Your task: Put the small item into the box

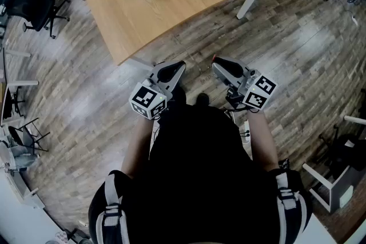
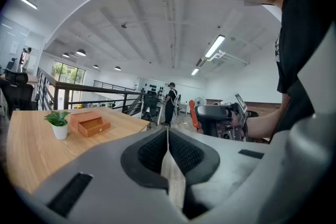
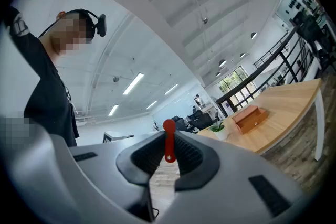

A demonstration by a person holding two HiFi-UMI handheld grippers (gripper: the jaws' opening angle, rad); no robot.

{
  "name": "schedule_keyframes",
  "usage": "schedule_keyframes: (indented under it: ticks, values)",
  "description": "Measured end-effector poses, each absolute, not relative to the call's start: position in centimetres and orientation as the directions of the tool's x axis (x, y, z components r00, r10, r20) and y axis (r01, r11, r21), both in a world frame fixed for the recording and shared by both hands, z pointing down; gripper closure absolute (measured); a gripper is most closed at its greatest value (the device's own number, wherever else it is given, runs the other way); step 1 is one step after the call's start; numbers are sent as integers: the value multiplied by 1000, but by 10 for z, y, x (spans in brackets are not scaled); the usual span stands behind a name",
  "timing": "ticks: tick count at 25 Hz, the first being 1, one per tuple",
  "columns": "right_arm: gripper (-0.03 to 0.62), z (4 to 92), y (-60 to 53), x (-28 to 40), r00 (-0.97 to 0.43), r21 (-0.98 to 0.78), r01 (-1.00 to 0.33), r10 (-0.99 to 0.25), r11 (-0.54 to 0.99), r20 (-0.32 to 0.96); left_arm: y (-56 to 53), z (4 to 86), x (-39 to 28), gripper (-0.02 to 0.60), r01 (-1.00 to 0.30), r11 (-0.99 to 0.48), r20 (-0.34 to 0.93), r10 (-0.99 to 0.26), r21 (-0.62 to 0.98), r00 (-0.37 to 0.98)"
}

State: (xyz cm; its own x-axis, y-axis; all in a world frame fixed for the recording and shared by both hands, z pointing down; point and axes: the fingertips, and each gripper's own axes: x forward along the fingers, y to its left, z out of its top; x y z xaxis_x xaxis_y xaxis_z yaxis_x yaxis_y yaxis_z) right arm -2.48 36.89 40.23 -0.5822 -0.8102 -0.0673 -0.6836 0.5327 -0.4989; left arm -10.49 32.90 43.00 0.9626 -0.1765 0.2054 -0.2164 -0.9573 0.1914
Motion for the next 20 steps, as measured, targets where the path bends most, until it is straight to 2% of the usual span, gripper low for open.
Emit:
schedule_keyframes:
  ticks: [20]
  values:
    - [530,403,369,-36,-607,-510,-663,-793,547,-61,329,427,-111,551,-230,-956,206,-191,184,960]
